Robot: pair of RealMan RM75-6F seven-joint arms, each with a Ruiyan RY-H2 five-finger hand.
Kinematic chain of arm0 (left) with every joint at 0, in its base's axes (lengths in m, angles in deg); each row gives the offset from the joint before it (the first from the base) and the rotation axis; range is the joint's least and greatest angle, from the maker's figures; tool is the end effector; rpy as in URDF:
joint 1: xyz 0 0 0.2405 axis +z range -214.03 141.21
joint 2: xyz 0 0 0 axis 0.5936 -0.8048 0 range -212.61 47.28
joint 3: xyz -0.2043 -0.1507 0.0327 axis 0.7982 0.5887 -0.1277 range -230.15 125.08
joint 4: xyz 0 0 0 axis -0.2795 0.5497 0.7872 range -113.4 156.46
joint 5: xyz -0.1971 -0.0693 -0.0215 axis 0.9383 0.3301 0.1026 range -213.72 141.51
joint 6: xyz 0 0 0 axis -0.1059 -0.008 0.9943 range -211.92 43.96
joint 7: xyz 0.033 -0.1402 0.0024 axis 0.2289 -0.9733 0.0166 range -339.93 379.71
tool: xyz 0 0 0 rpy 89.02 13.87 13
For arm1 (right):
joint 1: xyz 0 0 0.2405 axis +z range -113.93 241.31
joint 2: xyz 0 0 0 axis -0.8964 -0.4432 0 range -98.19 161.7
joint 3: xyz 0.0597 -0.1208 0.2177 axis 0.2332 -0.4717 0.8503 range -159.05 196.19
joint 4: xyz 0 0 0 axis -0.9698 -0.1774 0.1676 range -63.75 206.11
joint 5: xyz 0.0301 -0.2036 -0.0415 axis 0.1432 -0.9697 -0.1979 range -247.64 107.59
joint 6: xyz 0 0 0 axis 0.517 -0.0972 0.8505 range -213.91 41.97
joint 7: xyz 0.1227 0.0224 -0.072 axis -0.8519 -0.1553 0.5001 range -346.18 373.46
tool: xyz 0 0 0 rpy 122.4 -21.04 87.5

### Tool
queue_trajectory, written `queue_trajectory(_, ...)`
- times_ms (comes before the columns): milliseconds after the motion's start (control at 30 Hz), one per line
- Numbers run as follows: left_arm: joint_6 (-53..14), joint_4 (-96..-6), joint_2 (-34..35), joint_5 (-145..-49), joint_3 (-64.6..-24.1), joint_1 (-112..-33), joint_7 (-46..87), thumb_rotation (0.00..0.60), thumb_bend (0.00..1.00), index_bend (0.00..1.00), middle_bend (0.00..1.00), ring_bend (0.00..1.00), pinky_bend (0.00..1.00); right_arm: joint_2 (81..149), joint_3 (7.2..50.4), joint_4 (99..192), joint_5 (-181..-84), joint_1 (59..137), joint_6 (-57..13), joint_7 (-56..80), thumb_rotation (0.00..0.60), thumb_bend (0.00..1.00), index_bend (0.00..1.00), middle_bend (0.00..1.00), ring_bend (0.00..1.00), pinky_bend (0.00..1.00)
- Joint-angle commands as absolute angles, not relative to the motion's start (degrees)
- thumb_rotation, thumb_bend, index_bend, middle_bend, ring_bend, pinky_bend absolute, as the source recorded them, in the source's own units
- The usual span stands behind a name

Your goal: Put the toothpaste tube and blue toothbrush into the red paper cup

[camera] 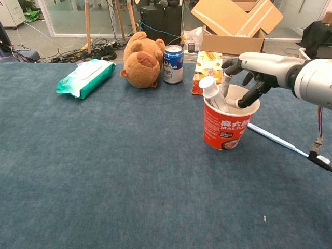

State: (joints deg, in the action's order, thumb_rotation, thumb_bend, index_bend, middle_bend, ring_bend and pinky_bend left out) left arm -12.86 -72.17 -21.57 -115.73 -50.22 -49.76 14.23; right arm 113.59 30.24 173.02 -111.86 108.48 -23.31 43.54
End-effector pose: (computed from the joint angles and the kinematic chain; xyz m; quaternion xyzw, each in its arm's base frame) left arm -0.3099 0.2220 0.1474 -0.6167 -0.4618 -0.3566 0.5285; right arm -0.1323 -0.3316 0.0183 0.6850 -0.4646 0.3432 0.4440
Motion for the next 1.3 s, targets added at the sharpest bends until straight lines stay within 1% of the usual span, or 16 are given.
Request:
queue_trajectory(33,-12.88,-72.18,-21.57,-115.76,-50.24,-49.76,14.29,0.6,0.0,0.0,0.0,0.0,0.0,113.14,30.26,173.38,-111.99,108.23,-23.03,43.26,0.6,0.27,0.47,0.05,0.0,0.22)
queue_trajectory(267,-12.97,-72.35,-21.46,-115.73,-50.25,-49.81,14.66,0.6,0.0,0.0,0.0,0.0,0.0,111.22,30.23,175.02,-112.99,107.1,-21.96,42.15,0.6,0.27,0.46,0.05,0.0,0.22)
queue_trajectory(433,-12.92,-72.62,-21.47,-115.76,-50.19,-49.88,15.01,0.6,0.0,0.0,0.0,0.0,0.0,108.96,29.94,177.33,-115.06,105.51,-20.34,40.9,0.6,0.27,0.42,0.05,0.0,0.22)
queue_trajectory(633,-12.75,-73.03,-21.62,-115.78,-50.14,-49.84,15.24,0.6,0.0,0.0,0.0,0.0,0.0,105.12,28.88,181.1,-119.89,101.57,-16.31,37.92,0.6,0.27,0.34,0.05,0.0,0.22)
queue_trajectory(833,-12.89,-73.29,-21.46,-116.0,-50.23,-50.0,15.85,0.6,0.0,0.0,0.0,0.0,0.0,102.41,26.39,182.07,-124.95,96.55,-12.32,34.78,0.6,0.26,0.21,0.03,0.0,0.22)
queue_trajectory(933,-12.9,-73.48,-21.37,-116.05,-50.23,-50.07,16.15,0.6,0.0,0.0,0.0,0.0,0.0,102.49,25.42,181.03,-125.96,95.15,-11.65,34.38,0.6,0.23,0.15,0.01,0.0,0.22)
queue_trajectory(1033,-12.87,-73.79,-21.29,-116.19,-50.28,-50.13,16.54,0.6,0.0,0.0,0.0,0.0,0.0,103.62,24.5,178.56,-126.19,93.89,-11.34,34.5,0.6,0.2,0.13,0.0,0.0,0.22)
queue_trajectory(1300,-12.96,-74.02,-21.37,-115.99,-50.32,-50.14,16.83,0.6,0.0,0.0,0.0,0.0,0.0,107.36,23.63,172.59,-124.84,92.42,-13.43,34.39,0.6,0.19,0.1,0.0,0.0,0.22)
